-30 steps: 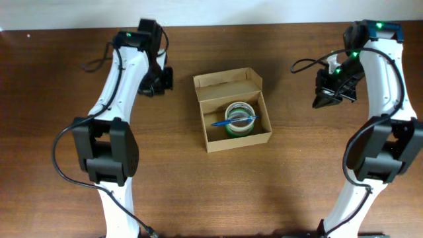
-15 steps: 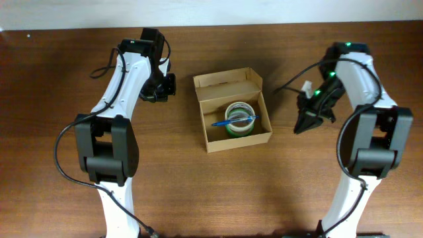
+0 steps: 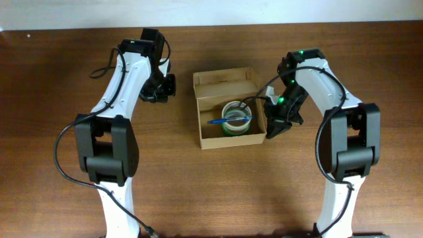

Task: Pack container
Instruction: 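Move both grippers to the sides of the raised box lid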

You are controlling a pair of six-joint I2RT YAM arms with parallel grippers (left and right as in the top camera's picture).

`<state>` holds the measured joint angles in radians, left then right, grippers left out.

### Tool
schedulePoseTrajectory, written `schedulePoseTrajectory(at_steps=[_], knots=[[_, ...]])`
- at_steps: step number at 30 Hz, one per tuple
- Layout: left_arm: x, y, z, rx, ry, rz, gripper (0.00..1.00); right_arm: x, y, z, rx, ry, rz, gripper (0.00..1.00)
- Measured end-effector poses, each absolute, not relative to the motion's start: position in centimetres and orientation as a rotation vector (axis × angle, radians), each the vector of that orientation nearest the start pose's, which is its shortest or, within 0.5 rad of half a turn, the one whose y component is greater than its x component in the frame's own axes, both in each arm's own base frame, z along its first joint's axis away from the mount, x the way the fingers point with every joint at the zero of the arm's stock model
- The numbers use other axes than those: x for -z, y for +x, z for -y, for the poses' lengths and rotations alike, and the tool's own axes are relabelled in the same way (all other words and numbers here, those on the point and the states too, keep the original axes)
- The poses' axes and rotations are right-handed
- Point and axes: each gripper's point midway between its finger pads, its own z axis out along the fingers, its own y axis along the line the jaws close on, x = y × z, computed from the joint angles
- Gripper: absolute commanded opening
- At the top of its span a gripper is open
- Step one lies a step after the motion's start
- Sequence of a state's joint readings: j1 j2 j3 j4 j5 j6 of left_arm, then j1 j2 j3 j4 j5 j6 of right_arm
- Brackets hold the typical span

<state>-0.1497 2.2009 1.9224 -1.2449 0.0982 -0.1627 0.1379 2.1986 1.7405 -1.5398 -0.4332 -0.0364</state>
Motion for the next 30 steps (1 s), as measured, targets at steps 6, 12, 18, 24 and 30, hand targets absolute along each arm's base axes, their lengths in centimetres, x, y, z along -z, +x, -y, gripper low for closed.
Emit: schedulePoseTrajectory(at_steps=[6, 12, 18, 24, 30], knots=[[-7.2, 43.2, 8.2, 0.163, -0.016, -3.106, 0.02, -6.5, 32.1, -12.9, -0.857, -0.118, -3.438, 0.04], [-7.2, 43.2, 8.2, 0.162, -0.015, -3.106, 0.02, -6.8, 32.1, -14.2, -0.928, -0.133, -3.418, 0.04], [-7.2, 43.2, 8.0, 0.148, 0.02, -3.105, 0.02, -6.0, 31.9, -12.9, -0.717, -0.1, -3.48, 0.04], [-7.3, 45.3, 7.1, 0.1, 0.091, -3.019, 0.1, -5.1, 33.3, -9.2, -0.55, 0.065, -3.472, 0.47], [-8.2, 49.4, 6.5, 0.095, 0.079, -2.854, 0.11, -4.3, 36.6, -5.9, -0.554, 0.205, -3.336, 0.66]])
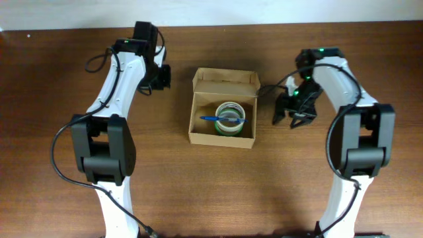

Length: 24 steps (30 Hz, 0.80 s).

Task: Pack container
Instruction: 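Move both grippers to the sides of the raised box lid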

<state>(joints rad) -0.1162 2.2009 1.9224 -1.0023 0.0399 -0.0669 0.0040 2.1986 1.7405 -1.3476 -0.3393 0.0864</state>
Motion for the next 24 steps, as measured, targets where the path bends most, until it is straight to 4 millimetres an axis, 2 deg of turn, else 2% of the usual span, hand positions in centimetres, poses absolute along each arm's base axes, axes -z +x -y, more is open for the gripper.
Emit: schedulePoseTrajectory(at_steps=[3, 10, 13, 17, 20, 22, 24], knots=[[-8.8, 51.3, 6.6, 0.106, 0.077, -2.772, 0.02, -4.2, 38.8, -5.9, -0.627, 0.221, -3.233, 0.66], [-11.4, 55.9, 8.2, 0.215, 0.04, -2.556, 0.02, -5.6, 44.4, -8.5, -0.88, 0.2, -2.953, 0.59], [-12.3, 56.9, 9.1, 0.295, 0.01, -2.5, 0.02, -7.0, 46.5, -9.6, -0.985, 0.209, -2.841, 0.52], [-12.7, 57.3, 9.8, 0.362, -0.022, -2.477, 0.02, -9.4, 48.6, -10.5, -1.078, 0.241, -2.742, 0.41], [-12.1, 57.3, 10.0, 0.383, -0.035, -2.491, 0.02, -10.2, 48.9, -10.7, -1.115, 0.275, -2.724, 0.27], [-10.5, 57.1, 10.2, 0.403, -0.041, -2.525, 0.02, -10.1, 48.6, -10.8, -1.133, 0.306, -2.737, 0.17], [-8.1, 56.7, 10.6, 0.432, -0.05, -2.58, 0.02, -9.9, 48.2, -10.9, -1.147, 0.345, -2.757, 0.09]])
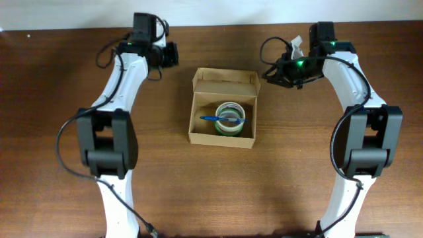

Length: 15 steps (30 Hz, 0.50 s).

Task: Pack container
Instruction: 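Move both grippers to the sides of the raised box lid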

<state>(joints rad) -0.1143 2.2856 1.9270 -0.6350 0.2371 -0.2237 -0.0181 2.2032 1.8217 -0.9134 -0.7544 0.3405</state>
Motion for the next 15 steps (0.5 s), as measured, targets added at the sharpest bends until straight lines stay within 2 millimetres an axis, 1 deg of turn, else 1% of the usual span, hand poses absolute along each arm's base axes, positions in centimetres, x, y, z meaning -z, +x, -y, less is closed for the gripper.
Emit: schedulePoseTrajectory(at_steps=[1, 2, 4, 6, 8, 11, 15], knots=[[-6.8, 56.4, 10.7, 0.445, -0.054, -2.611, 0.02, -9.7, 48.0, -10.9, -1.149, 0.356, -2.769, 0.05], [-5.5, 56.1, 10.9, 0.456, -0.06, -2.641, 0.02, -9.5, 47.9, -10.9, -1.15, 0.363, -2.777, 0.04], [-3.0, 55.4, 11.0, 0.468, -0.071, -2.701, 0.02, -8.7, 47.5, -10.9, -1.157, 0.399, -2.805, 0.04], [-1.5, 54.9, 11.0, 0.477, -0.077, -2.736, 0.02, -7.8, 47.2, -10.7, -1.162, 0.434, -2.836, 0.04], [-0.8, 54.7, 10.9, 0.482, -0.084, -2.752, 0.02, -6.8, 46.9, -10.5, -1.165, 0.465, -2.862, 0.04], [-0.7, 54.4, 10.4, 0.486, -0.099, -2.766, 0.02, -5.5, 46.5, -10.0, -1.164, 0.51, -2.892, 0.04], [-0.6, 54.3, 9.8, 0.488, -0.118, -2.774, 0.02, -4.5, 46.5, -9.5, -1.146, 0.538, -2.91, 0.04]])
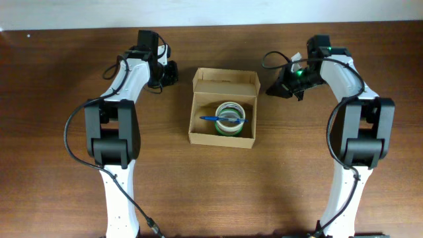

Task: Pack container
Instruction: 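Move both grippers to the sides of the raised box lid, then fold the lid forward over the box with both grippers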

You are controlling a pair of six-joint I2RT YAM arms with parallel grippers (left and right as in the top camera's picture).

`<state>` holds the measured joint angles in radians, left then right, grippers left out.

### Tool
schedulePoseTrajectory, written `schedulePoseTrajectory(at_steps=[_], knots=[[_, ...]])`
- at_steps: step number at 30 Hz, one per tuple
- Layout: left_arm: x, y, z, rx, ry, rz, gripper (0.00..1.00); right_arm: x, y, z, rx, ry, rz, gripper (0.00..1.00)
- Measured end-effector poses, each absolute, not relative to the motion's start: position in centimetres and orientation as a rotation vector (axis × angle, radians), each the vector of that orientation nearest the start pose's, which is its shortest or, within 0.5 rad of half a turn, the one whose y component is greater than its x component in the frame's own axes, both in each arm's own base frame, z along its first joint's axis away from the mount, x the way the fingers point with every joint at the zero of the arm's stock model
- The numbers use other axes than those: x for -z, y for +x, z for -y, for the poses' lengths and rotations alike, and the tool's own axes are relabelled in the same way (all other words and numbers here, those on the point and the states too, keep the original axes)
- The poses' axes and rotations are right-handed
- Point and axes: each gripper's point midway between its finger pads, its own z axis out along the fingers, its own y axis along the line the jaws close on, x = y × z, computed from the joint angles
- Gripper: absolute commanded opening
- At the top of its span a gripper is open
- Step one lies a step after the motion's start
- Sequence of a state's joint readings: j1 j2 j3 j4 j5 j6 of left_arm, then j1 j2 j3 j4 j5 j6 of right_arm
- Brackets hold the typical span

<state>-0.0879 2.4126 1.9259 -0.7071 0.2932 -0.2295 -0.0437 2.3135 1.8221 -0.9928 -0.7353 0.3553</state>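
An open cardboard box [195, 125] sits mid-table, its lid flap [225, 80] folded up at the back. Inside it lies a green-and-white tape roll [230, 120] with a blue pen [213, 119] across it. My left gripper [170, 73] hovers just off the box's back left corner, pointing right. Off the back right corner, my right gripper [273, 89] points left at the flap. Neither touches the box. In this view the jaws are too small and dark to show how they stand.
The brown wooden table [211, 185] extends around the box. Its far edge against the pale wall [211, 13] runs close behind both wrists. Black cables loop off each arm near the grippers.
Both grippers have come a little nearer the box's back corners and slightly towards me. The box, tape roll and pen have not moved.
At first the box sat askew with my right gripper against its right wall and my left gripper by its back left corner. Then the box lay further left and squarer, with the right gripper apart from it. Afterwards both grippers stood at the back, flanking the flap.
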Motion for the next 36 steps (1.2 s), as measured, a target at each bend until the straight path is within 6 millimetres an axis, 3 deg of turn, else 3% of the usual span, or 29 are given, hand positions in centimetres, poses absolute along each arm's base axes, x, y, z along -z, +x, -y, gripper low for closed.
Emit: schedulePoseTrajectory(at_steps=[13, 19, 24, 31, 36], knots=[[-0.6, 54.6, 10.3, 0.528, -0.112, -2.758, 0.02, -0.3, 46.0, -9.5, -1.157, 0.614, -2.975, 0.04], [-0.9, 55.0, 11.7, 0.574, -0.11, -2.733, 0.02, -0.3, 46.9, -9.9, -1.159, 0.596, -2.939, 0.04], [-0.7, 54.7, 13.7, 0.618, -0.094, -2.737, 0.02, -0.6, 47.5, -11.6, -1.183, 0.558, -2.918, 0.04], [-0.5, 53.8, 16.6, 0.729, -0.057, -2.749, 0.02, -0.7, 47.2, -14.1, -1.202, 0.514, -2.934, 0.04], [-0.5, 53.6, 17.1, 0.81, -0.068, -2.75, 0.02, -0.9, 47.1, -14.5, -1.224, 0.51, -2.933, 0.04]])
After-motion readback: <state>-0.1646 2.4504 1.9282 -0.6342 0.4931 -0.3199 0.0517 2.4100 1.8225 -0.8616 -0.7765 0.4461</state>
